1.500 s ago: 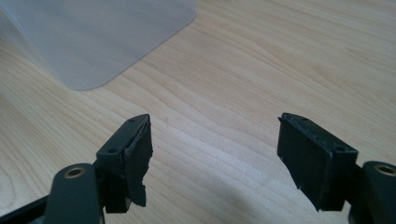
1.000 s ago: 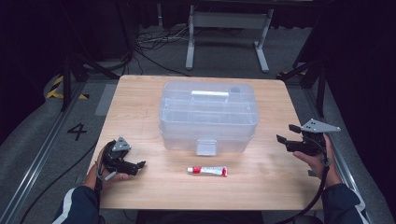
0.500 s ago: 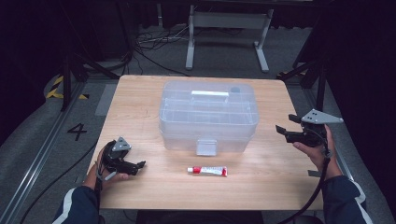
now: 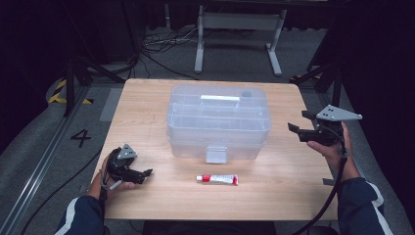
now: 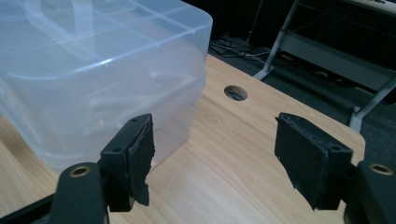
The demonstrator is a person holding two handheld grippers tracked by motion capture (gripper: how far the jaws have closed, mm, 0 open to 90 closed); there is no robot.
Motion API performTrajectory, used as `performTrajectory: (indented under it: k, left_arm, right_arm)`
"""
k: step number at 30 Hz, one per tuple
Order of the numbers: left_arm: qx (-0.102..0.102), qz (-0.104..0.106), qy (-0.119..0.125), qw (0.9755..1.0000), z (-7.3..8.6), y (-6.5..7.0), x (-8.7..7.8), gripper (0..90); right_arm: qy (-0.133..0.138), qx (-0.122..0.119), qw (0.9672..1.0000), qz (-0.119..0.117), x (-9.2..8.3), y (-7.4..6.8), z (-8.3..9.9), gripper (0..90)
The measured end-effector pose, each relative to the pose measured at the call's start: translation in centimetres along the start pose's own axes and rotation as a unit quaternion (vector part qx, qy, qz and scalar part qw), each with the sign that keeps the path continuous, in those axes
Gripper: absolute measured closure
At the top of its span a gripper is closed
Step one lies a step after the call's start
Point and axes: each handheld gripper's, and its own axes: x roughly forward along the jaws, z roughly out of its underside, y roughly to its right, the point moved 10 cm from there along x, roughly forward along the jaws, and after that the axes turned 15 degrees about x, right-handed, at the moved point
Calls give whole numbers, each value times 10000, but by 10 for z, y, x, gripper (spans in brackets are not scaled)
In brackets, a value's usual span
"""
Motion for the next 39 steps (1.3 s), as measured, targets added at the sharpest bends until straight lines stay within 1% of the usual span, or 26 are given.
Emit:
performTrajectory:
  k: [9,10,12,14,16,20,27,29,31,39]
  left_arm:
    - [-1,1,-1,10000,0,0,0,50]
    - [0,0,0,10000,0,0,0,50]
    - [0,1,0,10000,0,0,0,50]
    - [-1,1,-1,10000,0,0,0,50]
    - [-2,2,-1,10000,0,0,0,50]
    - [-1,1,-1,10000,0,0,0,50]
    - [12,-2,2,10000,0,0,0,50]
    - [3,16,12,10000,0,0,0,54]
    - [11,11,50,10000,-1,1,0,62]
    - [-2,19,50,10000,-1,1,0,70]
  right_arm:
    - [68,-116,9999,-80,2,-9,-15,295]
    - [71,-167,9998,-74,2,-11,-17,295]
    - [79,-215,9996,-134,3,-15,-21,295]
    - [89,-226,9996,-156,3,-17,-23,295]
    - [94,-285,9994,-173,5,-21,-27,295]
    - [82,-370,9991,-210,9,-27,-32,295]
    - [53,-440,9986,-287,16,-37,-39,295]
    - [21,-488,9982,-334,19,-43,-42,295]
    - [15,-494,9982,-343,20,-44,-42,295]
    - [-50,-595,9973,-429,29,-58,-50,295]
